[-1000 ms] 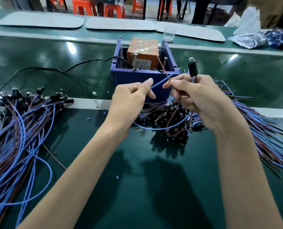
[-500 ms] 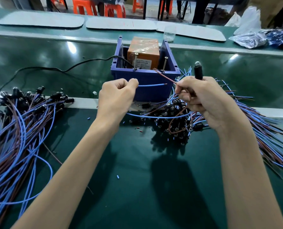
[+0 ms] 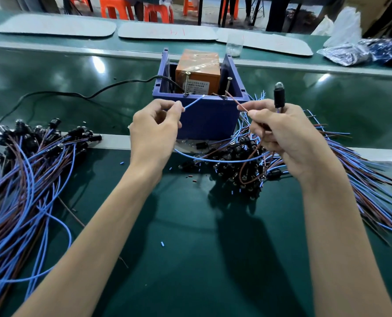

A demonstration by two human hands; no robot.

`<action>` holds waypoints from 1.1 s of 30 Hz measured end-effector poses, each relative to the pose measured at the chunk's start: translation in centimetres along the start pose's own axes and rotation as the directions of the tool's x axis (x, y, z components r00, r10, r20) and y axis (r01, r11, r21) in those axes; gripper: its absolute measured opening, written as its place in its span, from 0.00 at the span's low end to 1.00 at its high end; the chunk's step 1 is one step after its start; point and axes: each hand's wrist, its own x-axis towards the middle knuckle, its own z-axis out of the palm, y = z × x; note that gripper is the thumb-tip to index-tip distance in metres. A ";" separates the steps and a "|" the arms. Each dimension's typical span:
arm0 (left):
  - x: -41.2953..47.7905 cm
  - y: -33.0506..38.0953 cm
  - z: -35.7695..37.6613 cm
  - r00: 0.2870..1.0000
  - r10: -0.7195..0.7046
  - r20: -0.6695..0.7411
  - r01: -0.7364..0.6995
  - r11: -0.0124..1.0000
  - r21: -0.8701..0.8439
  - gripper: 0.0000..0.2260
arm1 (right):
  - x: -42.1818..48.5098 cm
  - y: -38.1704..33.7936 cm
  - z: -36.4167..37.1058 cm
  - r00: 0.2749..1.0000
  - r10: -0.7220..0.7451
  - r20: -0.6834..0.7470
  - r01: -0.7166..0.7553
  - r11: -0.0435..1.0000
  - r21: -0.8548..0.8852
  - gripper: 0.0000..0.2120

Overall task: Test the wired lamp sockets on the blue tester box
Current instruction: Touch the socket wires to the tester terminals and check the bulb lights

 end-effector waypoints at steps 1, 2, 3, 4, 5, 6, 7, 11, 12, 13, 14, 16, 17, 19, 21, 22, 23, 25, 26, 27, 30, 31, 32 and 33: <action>0.0 0.1 0.1 1.000 -0.008 0.013 0.008 1.000 -0.002 0.10 | 0.1 0.0 0.0 1.000 -0.004 -0.002 0.004 1.000 0.006 0.10; 0.0 0.1 0.1 1.000 -0.012 0.027 0.013 1.000 -0.009 0.11 | 0.1 0.1 0.0 1.000 -0.011 -0.007 0.011 1.000 0.009 0.10; -0.1 0.2 0.1 0.999 -0.014 0.041 0.015 1.000 -0.018 0.12 | 0.2 0.1 0.0 1.000 -0.019 -0.014 0.019 1.000 0.012 0.11; -0.1 0.3 0.0 0.998 -0.015 0.054 0.016 1.000 -0.024 0.12 | 0.2 0.1 0.0 0.999 -0.027 -0.024 0.028 1.000 0.015 0.11; -0.1 0.3 -0.1 0.998 -0.015 0.065 0.017 0.999 -0.030 0.13 | 0.2 0.1 0.0 0.999 -0.033 -0.035 0.033 0.999 0.017 0.11; 0.0 0.3 -0.2 0.997 -0.014 0.074 0.017 0.999 -0.033 0.13 | 0.3 0.1 0.0 0.998 -0.035 -0.046 0.036 0.999 0.015 0.11; 0.0 0.3 -0.2 0.997 -0.012 0.079 0.015 0.999 -0.033 0.14 | 0.3 0.1 0.1 0.998 -0.036 -0.052 0.036 0.999 0.008 0.11; 0.0 0.3 -0.3 0.997 0.006 0.080 -0.004 1.000 -0.026 0.15 | 0.2 0.1 0.3 0.998 -0.044 -0.040 0.044 0.999 -0.003 0.12; 0.0 0.2 -0.2 0.997 0.014 0.077 -0.012 1.000 -0.025 0.15 | 0.2 0.1 0.5 0.998 -0.048 -0.031 0.048 0.999 0.000 0.12; 0.0 0.2 -0.2 0.997 0.022 0.071 -0.020 0.999 -0.025 0.15 | 0.2 0.1 0.7 0.998 -0.052 -0.023 0.052 0.999 0.005 0.12; 0.0 0.2 -0.2 0.997 0.029 0.065 -0.028 0.999 -0.022 0.15 | 0.1 0.1 0.9 0.999 -0.051 -0.019 0.051 0.999 0.011 0.13; 0.0 0.2 -0.1 0.998 0.038 0.050 -0.037 0.999 -0.018 0.15 | 0.2 0.2 1.2 0.999 -0.046 -0.020 0.046 0.999 0.026 0.13; 0.0 0.1 -0.1 0.998 0.040 0.043 -0.039 0.999 -0.019 0.15 | 0.2 0.2 1.3 0.999 -0.044 -0.024 0.044 0.998 0.036 0.13; 0.0 0.1 -0.1 0.999 0.042 0.023 -0.042 0.999 -0.019 0.15 | 0.4 0.3 1.4 0.999 -0.037 -0.032 0.039 0.997 0.059 0.13; -0.1 0.1 -0.2 0.999 0.047 -0.002 -0.047 0.999 -0.014 0.14 | 0.5 0.4 1.3 0.999 -0.032 -0.033 0.034 0.997 0.067 0.12; 0.0 0.1 -0.2 0.999 0.049 -0.017 -0.049 0.999 -0.013 0.14 | 0.5 0.4 1.3 0.999 -0.030 -0.035 0.032 0.997 0.067 0.12; 0.0 0.1 -0.2 0.998 0.053 -0.032 -0.053 0.999 -0.011 0.14 | 0.5 0.4 1.2 0.999 -0.029 -0.038 0.032 0.997 0.067 0.11; 0.1 0.2 -0.3 0.996 0.067 -0.064 -0.067 0.998 -0.006 0.13 | 0.5 0.4 1.1 0.998 -0.032 -0.045 0.035 0.997 0.067 0.11; 0.1 0.2 -0.4 0.994 0.075 -0.080 -0.075 0.997 -0.006 0.13 | 0.6 0.4 1.1 0.998 -0.034 -0.049 0.037 0.997 0.068 0.10; 0.1 0.2 -0.4 0.992 0.081 -0.092 -0.082 0.997 -0.006 0.13 | 0.6 0.4 1.1 0.998 -0.035 -0.053 0.038 0.997 0.069 0.10; -0.1 0.3 -0.3 0.990 0.092 -0.110 -0.092 0.996 0.003 0.12 | 0.5 0.4 0.9 0.996 -0.042 -0.077 0.047 0.997 0.060 0.10; -0.2 0.3 -0.3 0.989 0.095 -0.114 -0.095 0.995 0.005 0.12 | 0.5 0.4 0.9 0.995 -0.045 -0.087 0.050 0.997 0.060 0.11; -0.2 0.3 -0.2 0.988 0.097 -0.118 -0.097 0.995 0.005 0.12 | 0.5 0.4 0.8 0.994 -0.047 -0.097 0.053 0.997 0.064 0.11; -0.2 0.4 -0.2 0.987 0.099 -0.125 -0.099 0.995 0.005 0.12 | 0.5 0.4 0.8 0.993 -0.048 -0.109 0.056 0.996 0.068 0.11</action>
